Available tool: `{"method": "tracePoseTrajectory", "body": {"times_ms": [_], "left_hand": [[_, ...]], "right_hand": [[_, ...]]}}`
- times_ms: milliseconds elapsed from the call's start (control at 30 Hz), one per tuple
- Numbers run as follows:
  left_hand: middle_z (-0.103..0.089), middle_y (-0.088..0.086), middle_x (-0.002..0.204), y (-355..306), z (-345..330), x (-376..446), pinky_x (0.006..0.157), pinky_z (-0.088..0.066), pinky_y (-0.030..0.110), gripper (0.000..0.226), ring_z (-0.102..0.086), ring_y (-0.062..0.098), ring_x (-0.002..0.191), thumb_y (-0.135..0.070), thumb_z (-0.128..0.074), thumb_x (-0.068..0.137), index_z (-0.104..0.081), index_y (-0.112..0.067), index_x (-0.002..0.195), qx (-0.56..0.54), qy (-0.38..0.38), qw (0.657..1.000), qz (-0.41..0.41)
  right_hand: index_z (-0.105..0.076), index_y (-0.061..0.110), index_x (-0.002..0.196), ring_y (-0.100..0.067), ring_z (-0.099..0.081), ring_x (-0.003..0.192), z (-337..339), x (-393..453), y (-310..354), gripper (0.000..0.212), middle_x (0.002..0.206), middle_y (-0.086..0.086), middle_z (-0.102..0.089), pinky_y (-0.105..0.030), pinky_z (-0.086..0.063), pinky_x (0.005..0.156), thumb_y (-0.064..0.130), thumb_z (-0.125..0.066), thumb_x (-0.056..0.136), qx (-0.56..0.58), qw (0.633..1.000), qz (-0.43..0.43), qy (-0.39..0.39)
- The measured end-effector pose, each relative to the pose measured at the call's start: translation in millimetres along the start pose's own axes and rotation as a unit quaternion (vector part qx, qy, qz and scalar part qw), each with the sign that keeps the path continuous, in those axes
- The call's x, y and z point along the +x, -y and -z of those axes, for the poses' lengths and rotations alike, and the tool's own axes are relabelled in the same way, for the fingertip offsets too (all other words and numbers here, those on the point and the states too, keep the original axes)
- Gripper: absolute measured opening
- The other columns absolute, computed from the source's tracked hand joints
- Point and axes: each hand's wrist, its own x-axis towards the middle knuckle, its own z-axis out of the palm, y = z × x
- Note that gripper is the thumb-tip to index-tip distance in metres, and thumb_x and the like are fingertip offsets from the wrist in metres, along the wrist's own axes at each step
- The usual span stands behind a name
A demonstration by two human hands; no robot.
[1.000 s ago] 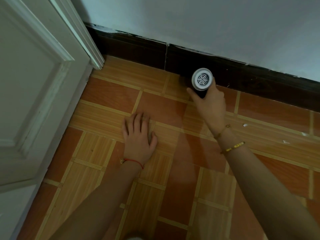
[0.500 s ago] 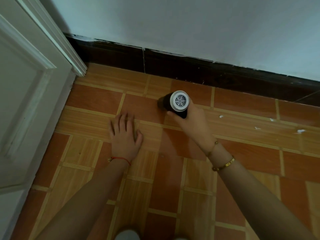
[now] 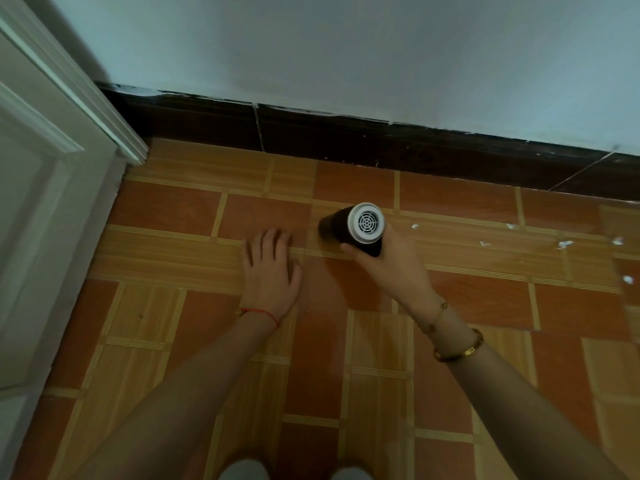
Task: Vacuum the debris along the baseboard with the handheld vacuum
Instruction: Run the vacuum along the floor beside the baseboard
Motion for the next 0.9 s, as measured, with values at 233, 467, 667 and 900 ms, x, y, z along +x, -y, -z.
{"method": "tracePoseTrajectory", "body": {"times_ms": [233,467,667,900], "left_hand": [[-0.045,0.014,0.145,-9,-11,-1,0.12,-0.015,0.061,0.05,-0.037,0.035,0.138,-0.032,-0.048,0.092,-0.047,-0.011,0.137,0.02,0.012,1.0,0.016],[-0.045,0.014,0.145,-9,-10,-1,0.12,-0.015,0.061,0.05,-0.036,0.034,0.138,-0.031,-0.053,0.092,-0.049,-0.01,0.137,0.018,-0.001,1.0,0.011],[-0.045,0.014,0.144,-10,-10,-1,0.12,-0.015,0.061,0.05,-0.037,0.034,0.138,-0.031,-0.053,0.091,-0.049,-0.011,0.136,0.022,-0.003,1.0,0.012],[-0.044,0.014,0.146,-10,-9,0,0.119,-0.016,0.061,0.051,-0.037,0.035,0.138,-0.032,-0.052,0.091,-0.048,-0.011,0.137,0.027,0.002,0.999,0.016]], "right_hand": [[-0.045,0.021,0.138,-0.007,-0.06,0.097,19,9,-24,0.064,0.115,0.006,-0.066,-0.012,-0.041,0.066,0.044,-0.07,0.084,0.006,0.995,-0.052,-0.086],[-0.044,0.02,0.139,-0.012,-0.063,0.102,15,31,-14,0.065,0.12,0.004,-0.065,-0.023,-0.05,0.079,0.042,-0.071,0.084,0.037,0.998,-0.032,-0.044],[-0.045,0.018,0.138,-0.014,-0.06,0.11,11,33,-10,0.064,0.122,0.002,-0.065,-0.02,-0.044,0.081,0.04,-0.071,0.084,0.032,0.998,-0.032,-0.04],[-0.048,0.023,0.132,-0.011,-0.061,0.085,14,32,-10,0.058,0.102,0.008,-0.065,-0.033,-0.054,0.077,0.043,-0.071,0.083,0.058,0.997,-0.035,0.023]]}}
